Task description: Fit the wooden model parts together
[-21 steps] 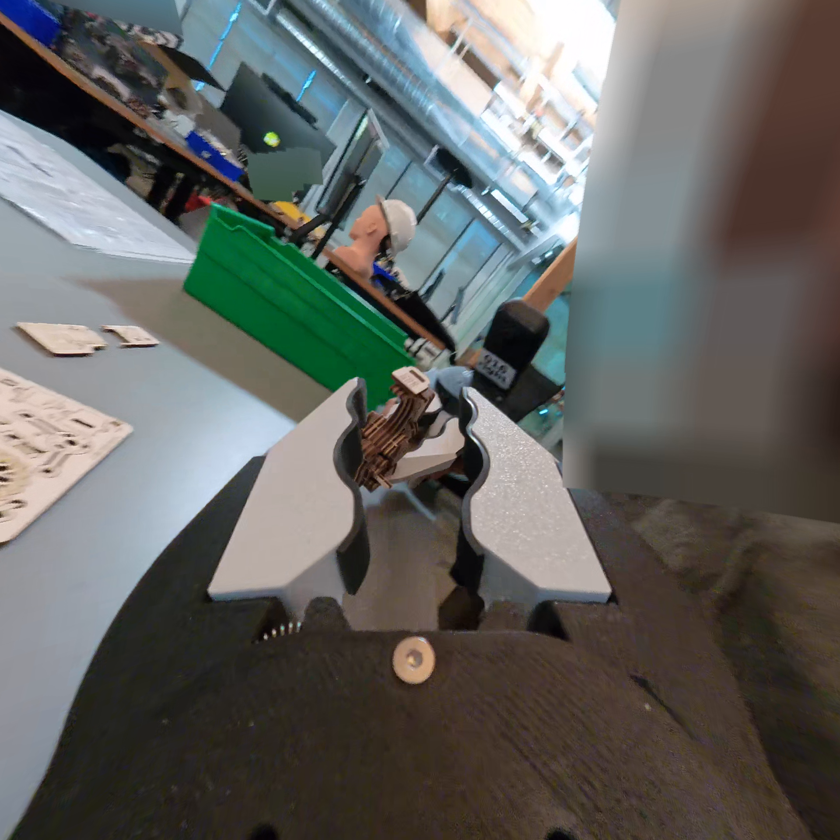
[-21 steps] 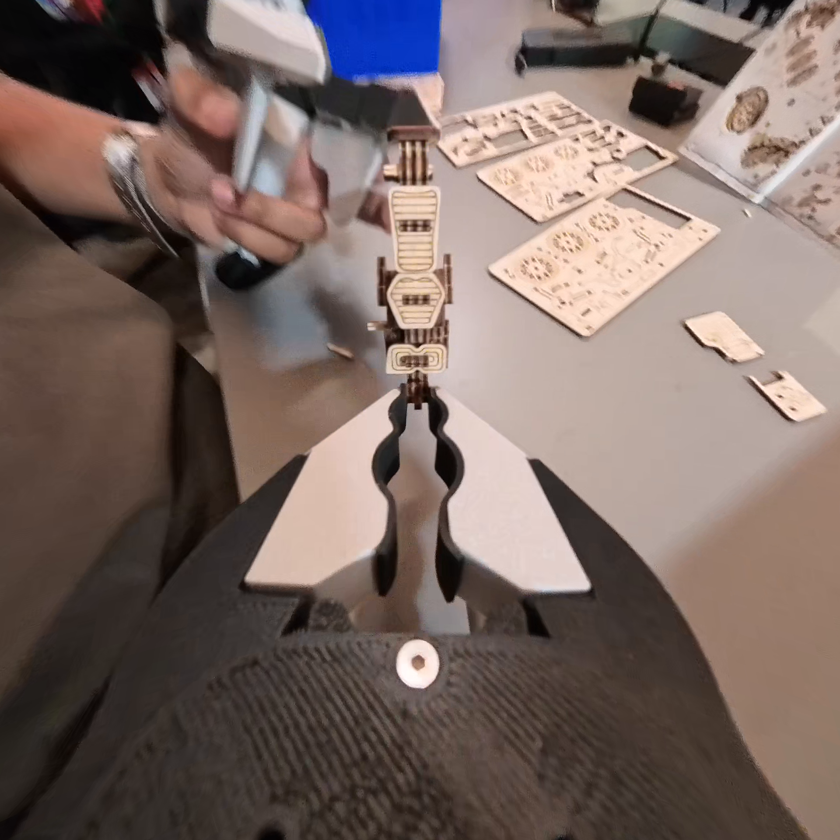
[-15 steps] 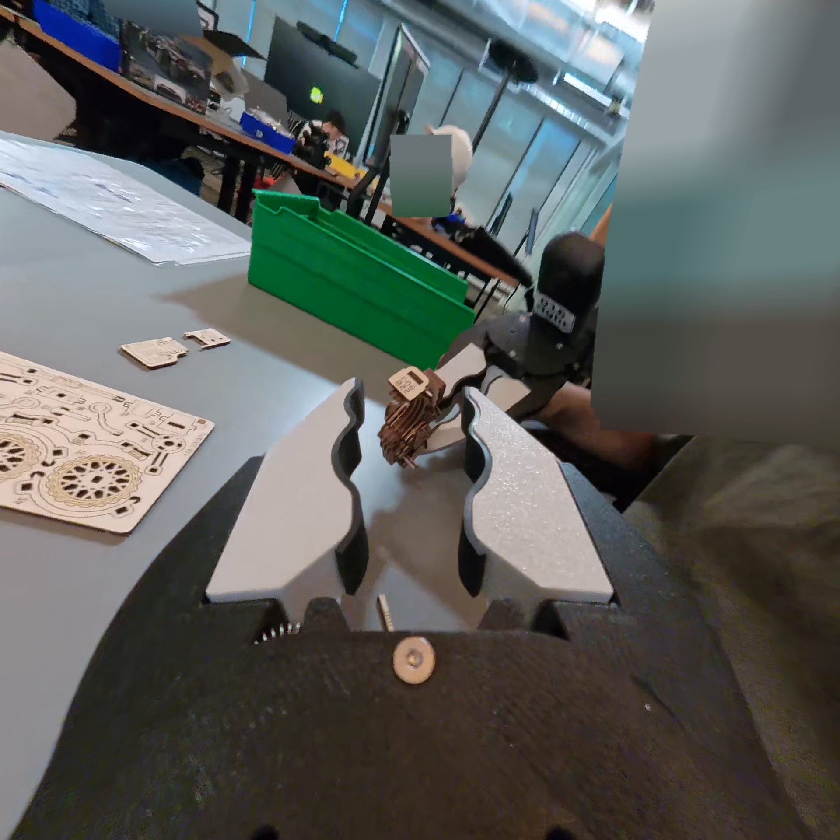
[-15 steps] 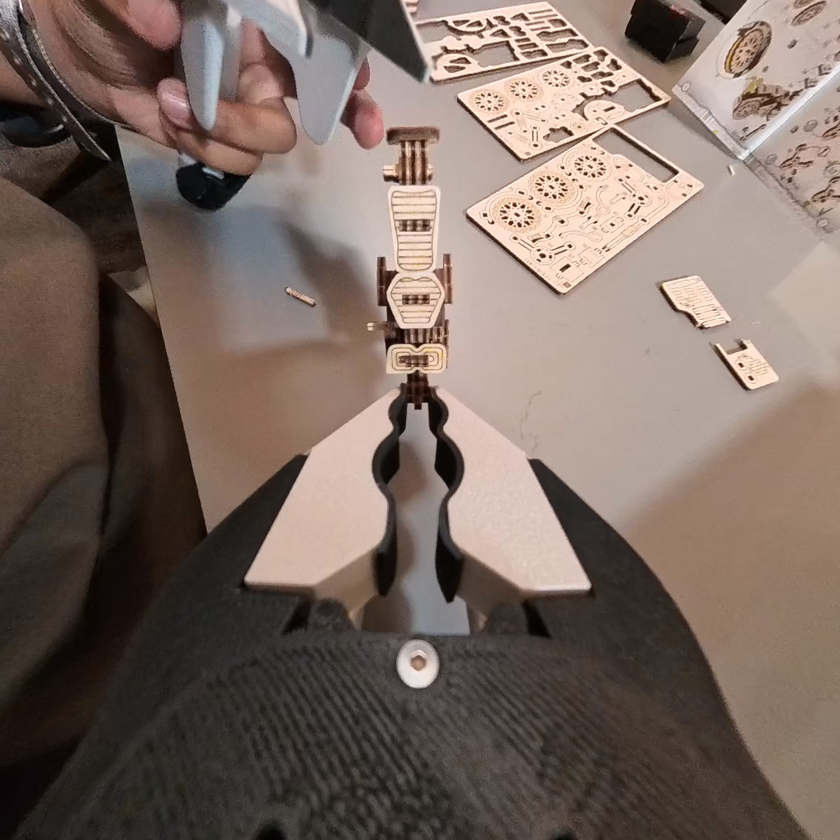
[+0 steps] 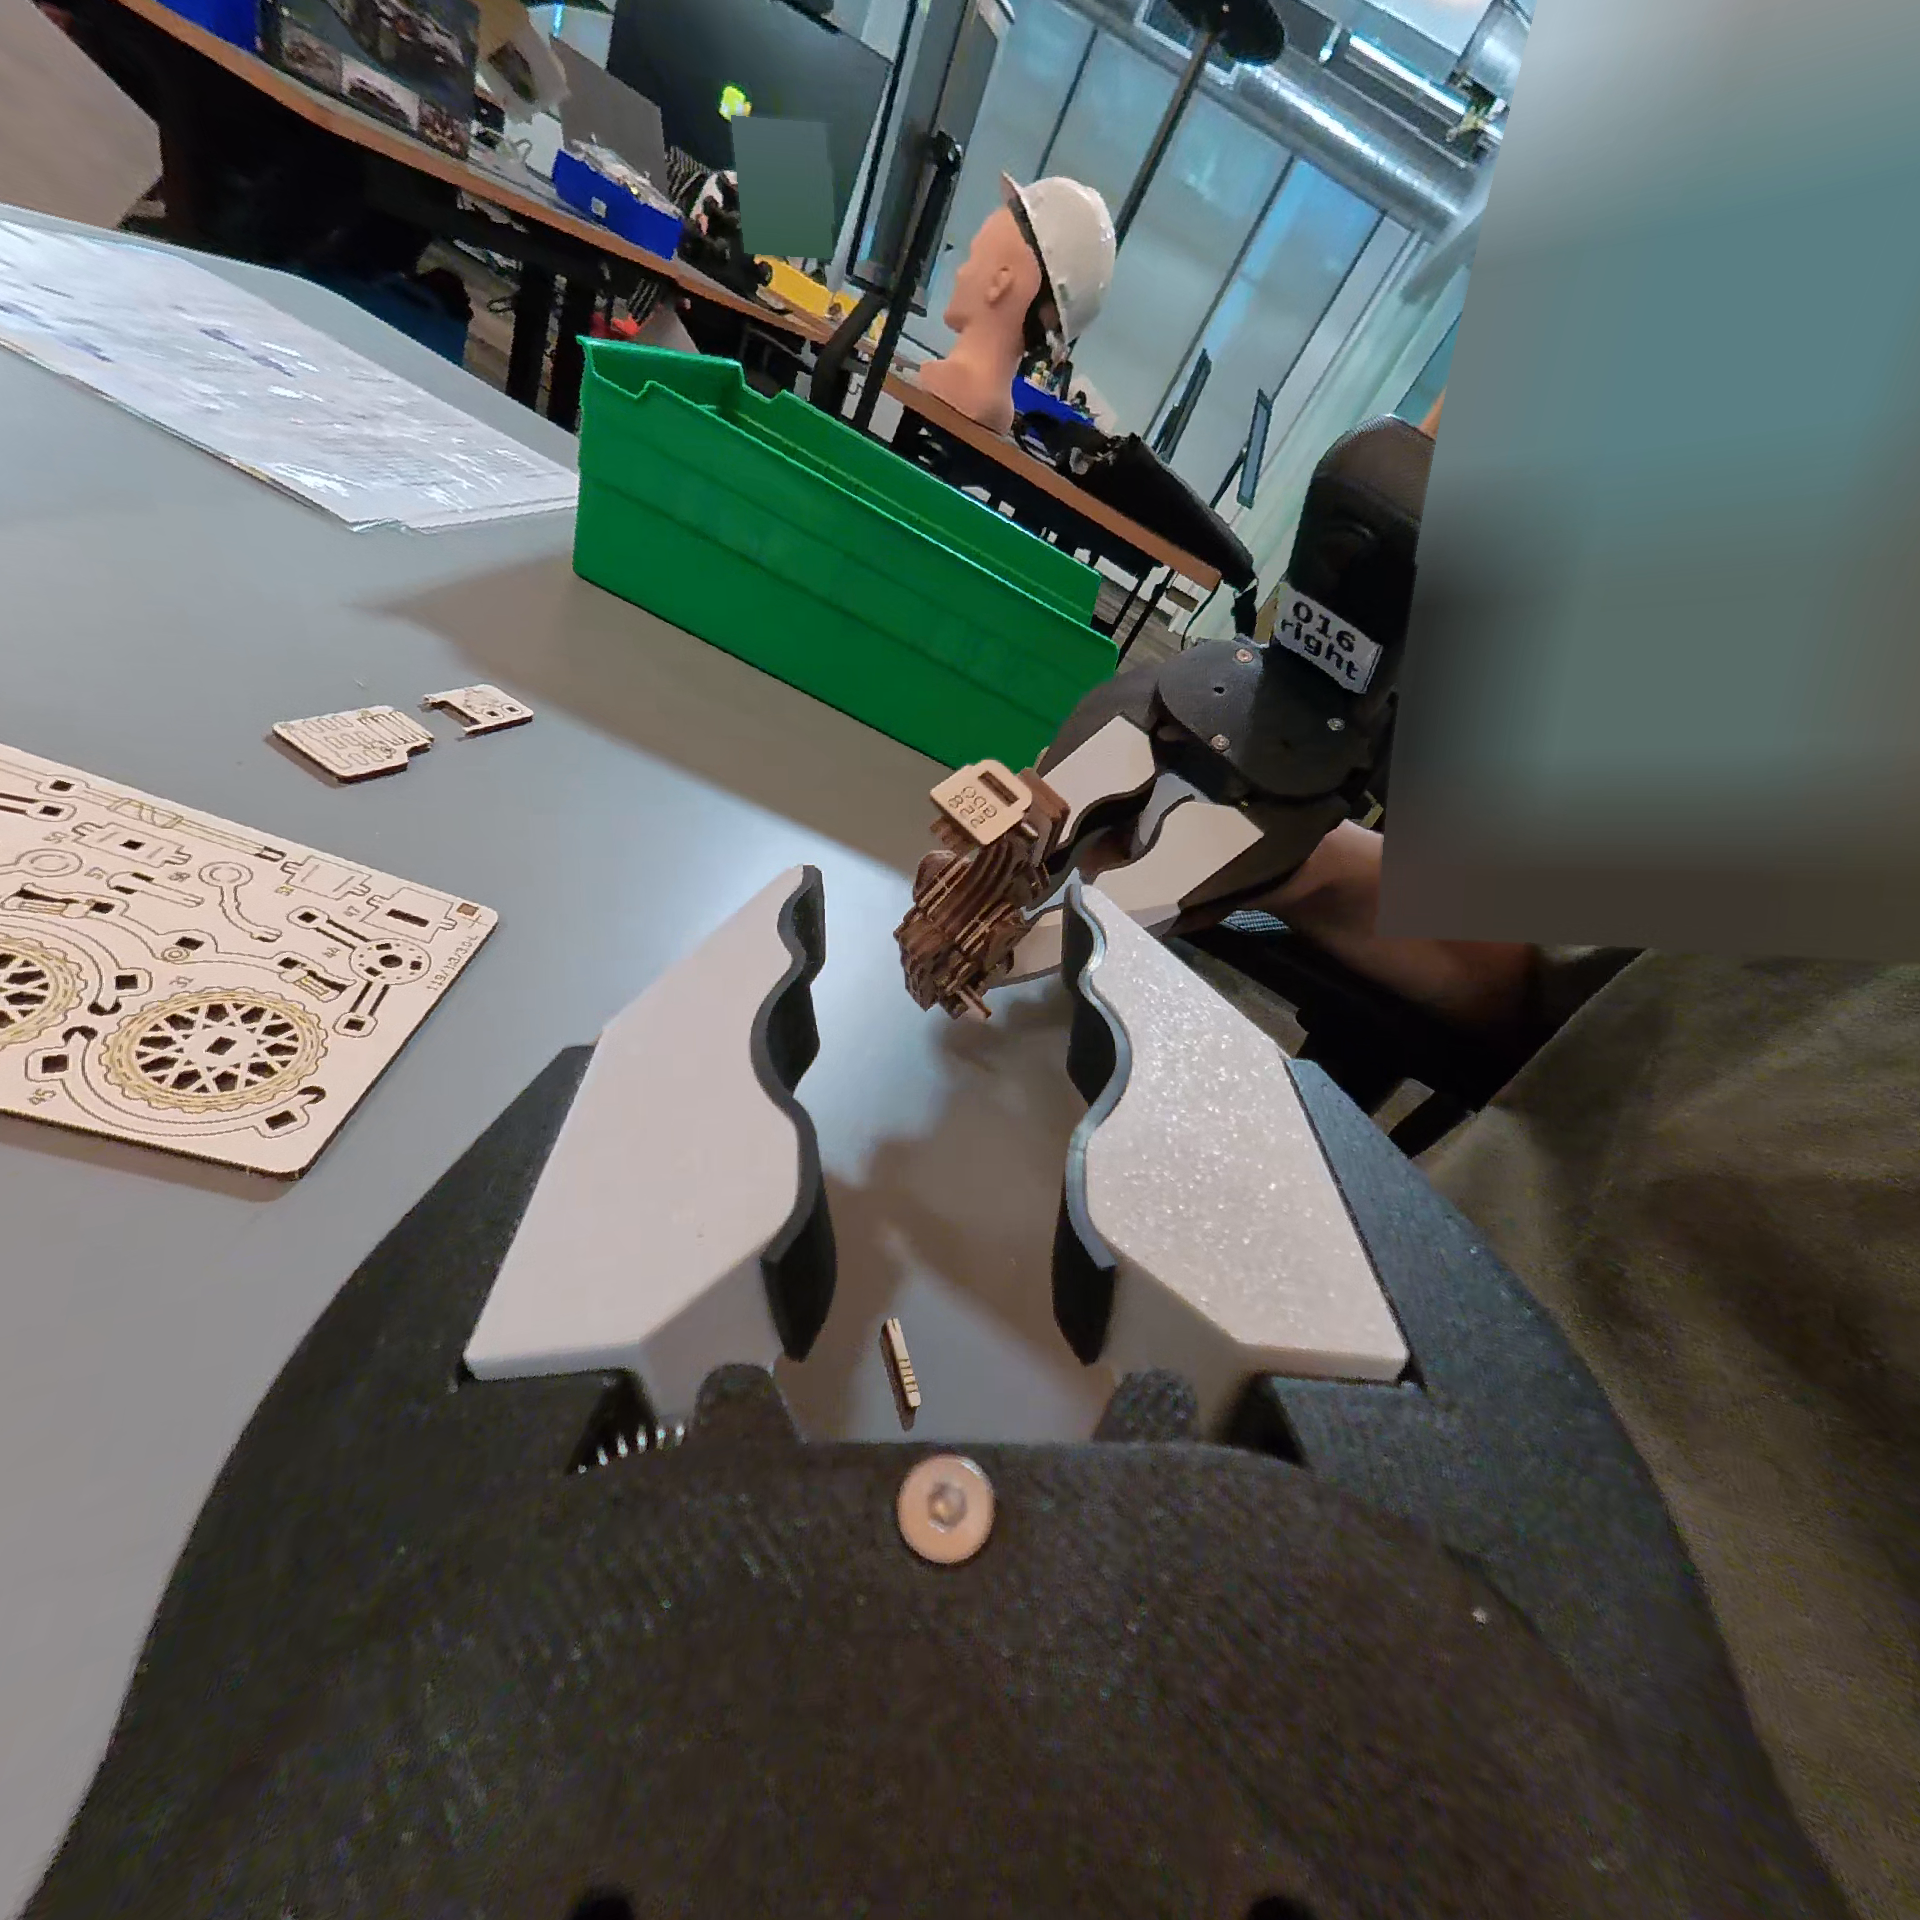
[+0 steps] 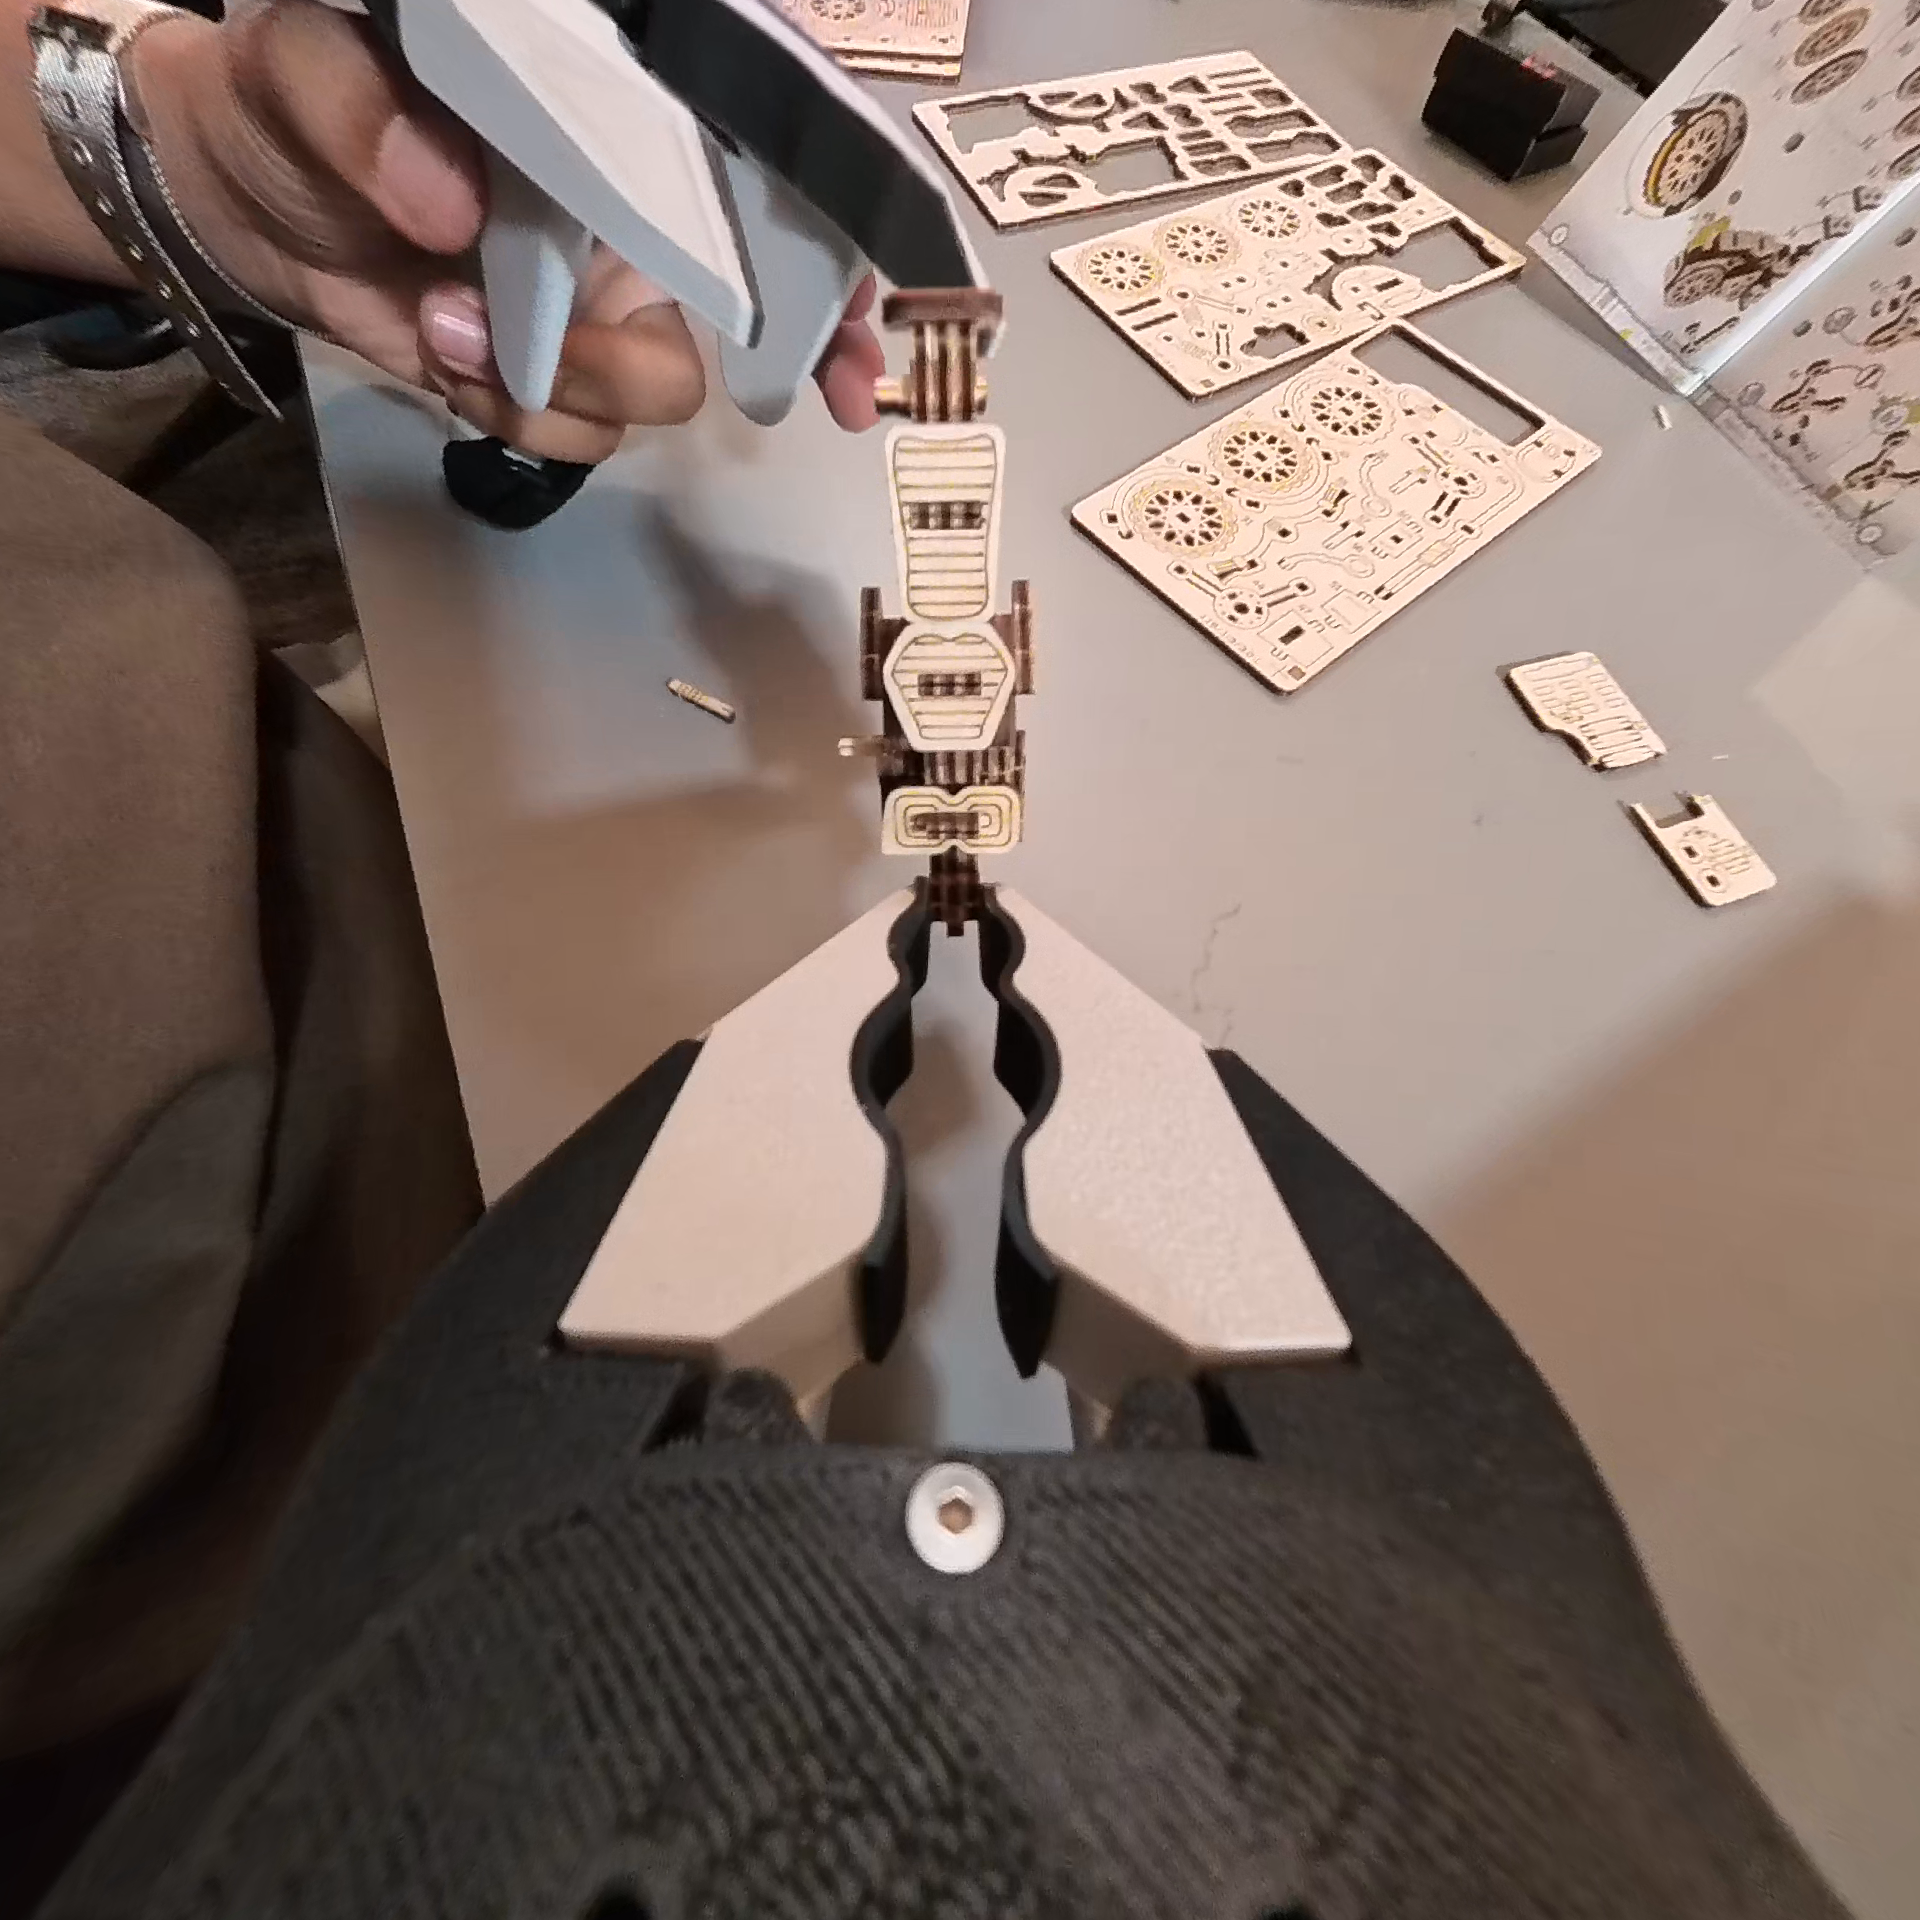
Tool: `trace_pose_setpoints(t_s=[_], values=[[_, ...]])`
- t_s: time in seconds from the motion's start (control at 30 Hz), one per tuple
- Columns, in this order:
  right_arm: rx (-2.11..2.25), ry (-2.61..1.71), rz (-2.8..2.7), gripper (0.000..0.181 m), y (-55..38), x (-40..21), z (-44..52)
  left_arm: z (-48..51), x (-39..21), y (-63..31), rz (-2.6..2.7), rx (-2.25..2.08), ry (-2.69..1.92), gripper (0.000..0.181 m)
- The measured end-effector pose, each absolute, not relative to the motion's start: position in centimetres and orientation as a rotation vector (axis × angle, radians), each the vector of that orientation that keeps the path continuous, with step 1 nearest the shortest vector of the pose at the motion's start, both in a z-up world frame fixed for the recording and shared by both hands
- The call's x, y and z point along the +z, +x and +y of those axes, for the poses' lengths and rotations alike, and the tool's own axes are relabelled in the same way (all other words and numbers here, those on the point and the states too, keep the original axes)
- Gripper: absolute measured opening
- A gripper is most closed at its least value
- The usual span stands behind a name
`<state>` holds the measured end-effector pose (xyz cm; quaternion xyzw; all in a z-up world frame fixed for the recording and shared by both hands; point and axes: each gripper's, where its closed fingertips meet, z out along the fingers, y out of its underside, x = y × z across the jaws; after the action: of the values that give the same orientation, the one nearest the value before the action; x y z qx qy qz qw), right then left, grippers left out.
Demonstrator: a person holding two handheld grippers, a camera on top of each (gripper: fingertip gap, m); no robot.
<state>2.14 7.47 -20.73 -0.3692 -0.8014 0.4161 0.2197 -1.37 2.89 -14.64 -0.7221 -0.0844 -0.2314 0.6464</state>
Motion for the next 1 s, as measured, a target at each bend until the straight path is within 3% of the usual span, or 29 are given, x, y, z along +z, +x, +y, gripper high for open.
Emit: trace_pose_setpoints(t_s=[0.2,0.47,1.0], values=[[1.1,-0.904,-2.091,0.006,1.4,-18.8,8.1,3.0,-15.0,-1.2,-0.178,-0.51,-1.665,0.044],[0.454,-0.369,-1.861,0.006,1.1,-15.9,8.6,3.2,-15.7,-0.8,-0.13,-0.444,-1.714,0.046],[0.562,-0.544,-2.024,0.006,1.3,-18.1,9.4,3.3,-16.3,-0.8,-0.111,-0.394,-1.754,0.047]])
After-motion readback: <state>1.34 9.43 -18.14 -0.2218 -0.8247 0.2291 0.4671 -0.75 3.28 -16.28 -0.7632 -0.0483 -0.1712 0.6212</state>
